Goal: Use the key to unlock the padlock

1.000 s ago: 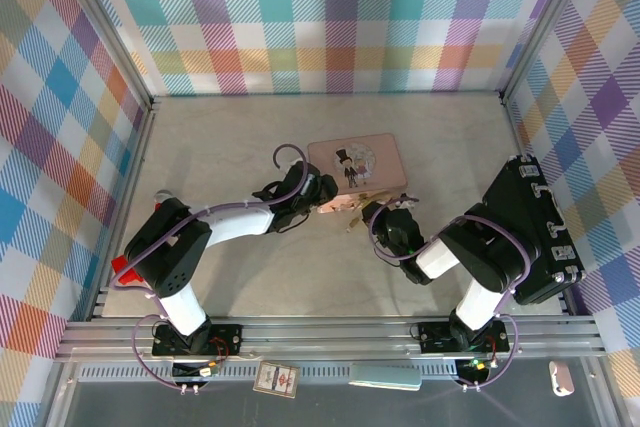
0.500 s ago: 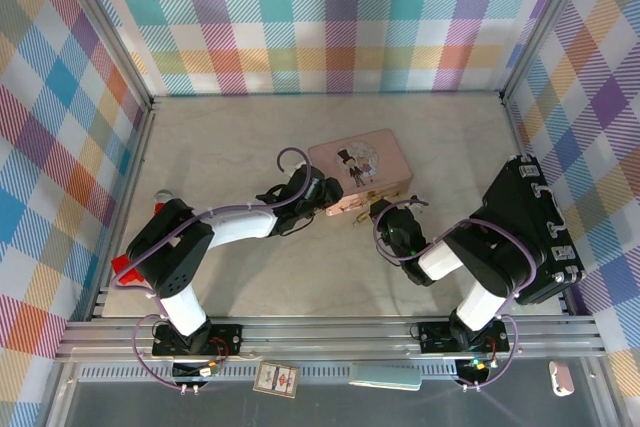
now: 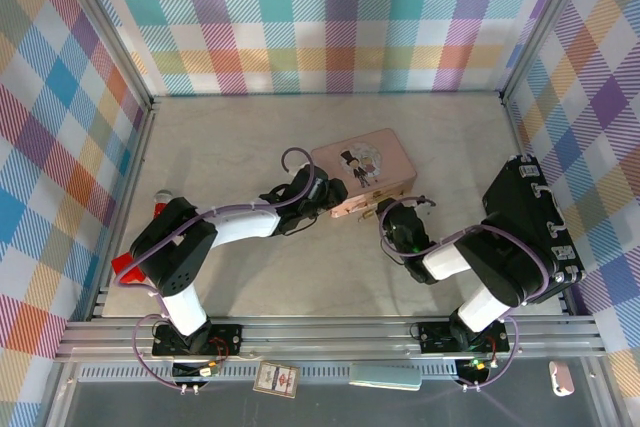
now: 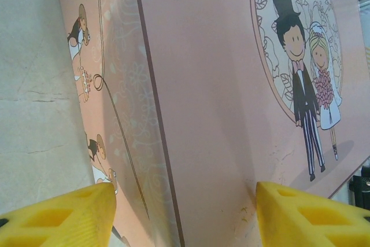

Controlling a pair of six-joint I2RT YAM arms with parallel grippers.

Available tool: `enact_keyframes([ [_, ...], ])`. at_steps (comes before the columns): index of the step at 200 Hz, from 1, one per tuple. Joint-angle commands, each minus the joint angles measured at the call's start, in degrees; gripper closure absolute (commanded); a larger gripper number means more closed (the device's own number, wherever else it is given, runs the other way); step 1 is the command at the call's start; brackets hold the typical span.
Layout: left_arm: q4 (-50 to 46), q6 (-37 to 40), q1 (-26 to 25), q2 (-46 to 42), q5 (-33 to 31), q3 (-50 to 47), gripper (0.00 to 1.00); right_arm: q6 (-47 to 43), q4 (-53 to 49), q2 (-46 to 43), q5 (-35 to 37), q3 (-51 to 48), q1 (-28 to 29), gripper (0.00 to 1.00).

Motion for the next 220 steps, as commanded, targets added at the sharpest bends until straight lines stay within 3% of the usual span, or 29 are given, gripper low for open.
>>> enact_keyframes([
  [1,-9.33,-0.23,0.28,3.15,-2.23,-0.71,0.37,1.1,1.26,0.7,2.32,-2.78,-2.03,1.0],
  [26,-9.15,-0.24,0.23,3.63,-1.59,-0.38,0.37,0.49,2.14,-0.61,0.79,-2.74,-3.59,1.0],
  [59,-9.16,0.34,0.23,3.59,-1.57,-0.01,0.37,-1.6,-4.44,-5.92,0.22,-1.83,-4.31,1.0],
  [113,-10.26,8.55,0.4,-0.38,0.31,1.81,0.31,-14.54,-24.28,-21.24,-2.12,-1.05,-5.36,1.0],
  [175,-13.49,21.09,2.09,-16.36,-2.8,-4.58,0.22,-38.08,-50.29,-38.52,-12.63,5.27,-5.67,1.0],
  [220,-14.32,25.71,5.05,-30.82,-7.45,-14.81,0.2,-43.87,-64.0,-42.25,-16.47,8.53,-5.67,1.0],
])
